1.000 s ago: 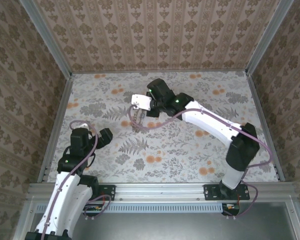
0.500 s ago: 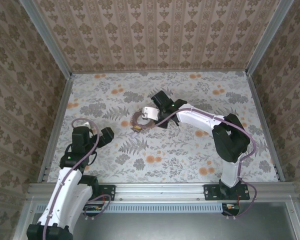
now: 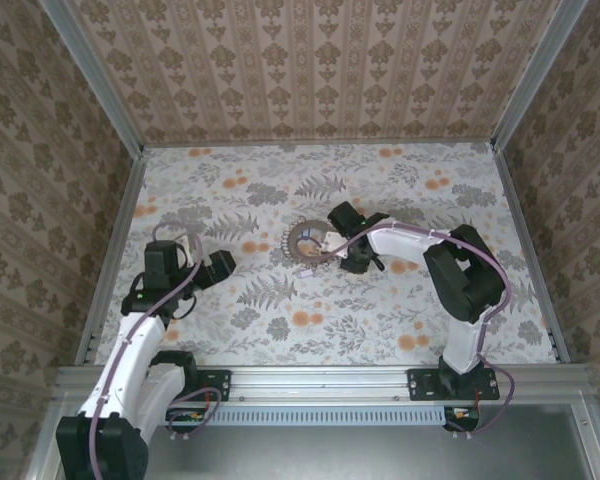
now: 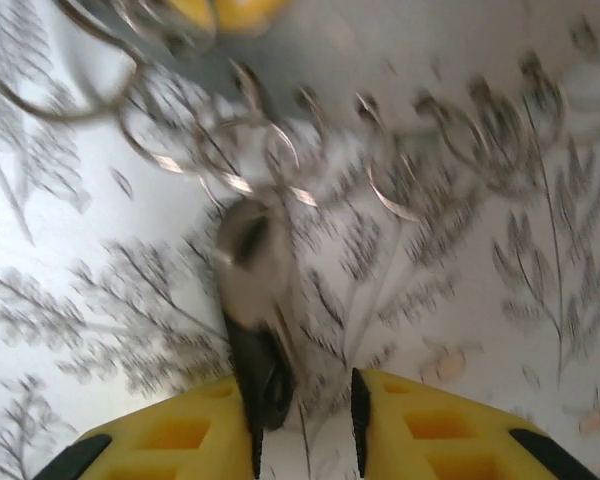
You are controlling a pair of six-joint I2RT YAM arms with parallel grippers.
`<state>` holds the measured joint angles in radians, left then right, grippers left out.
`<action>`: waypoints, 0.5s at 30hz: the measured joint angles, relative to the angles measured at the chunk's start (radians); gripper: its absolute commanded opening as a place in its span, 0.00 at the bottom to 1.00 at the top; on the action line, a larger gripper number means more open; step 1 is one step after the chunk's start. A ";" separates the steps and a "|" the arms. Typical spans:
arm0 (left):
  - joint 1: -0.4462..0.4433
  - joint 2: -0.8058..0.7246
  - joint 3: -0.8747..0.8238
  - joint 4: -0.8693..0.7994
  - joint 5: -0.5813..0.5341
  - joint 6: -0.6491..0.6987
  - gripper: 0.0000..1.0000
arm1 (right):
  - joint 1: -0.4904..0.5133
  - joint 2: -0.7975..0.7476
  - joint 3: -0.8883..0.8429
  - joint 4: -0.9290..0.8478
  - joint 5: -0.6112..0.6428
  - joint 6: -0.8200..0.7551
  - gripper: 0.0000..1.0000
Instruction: Put the keys on the keyring
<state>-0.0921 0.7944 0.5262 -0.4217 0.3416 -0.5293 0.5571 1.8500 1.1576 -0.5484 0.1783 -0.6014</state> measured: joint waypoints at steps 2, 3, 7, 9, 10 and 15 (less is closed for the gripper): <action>0.002 0.019 0.040 -0.031 -0.038 0.021 1.00 | -0.021 -0.029 -0.010 -0.026 0.010 0.010 0.34; 0.002 0.020 0.065 -0.059 -0.083 0.031 1.00 | -0.032 -0.050 -0.013 -0.040 0.009 0.013 0.34; -0.007 -0.060 0.154 -0.156 -0.292 0.066 1.00 | -0.060 -0.225 -0.035 -0.066 -0.004 0.031 0.61; -0.022 -0.140 0.169 -0.159 -0.361 0.097 1.00 | -0.060 -0.358 -0.061 -0.043 -0.026 0.046 0.99; -0.032 -0.188 0.170 -0.151 -0.395 0.117 1.00 | -0.060 -0.447 -0.084 -0.011 -0.046 0.053 1.00; -0.080 -0.340 0.168 -0.100 -0.405 0.298 1.00 | -0.060 -0.885 -0.225 0.231 -0.126 0.116 1.00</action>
<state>-0.1719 0.4549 0.6945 -0.5220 -0.0635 -0.2314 0.4973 0.9646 0.9321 -0.3176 0.0528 -0.4854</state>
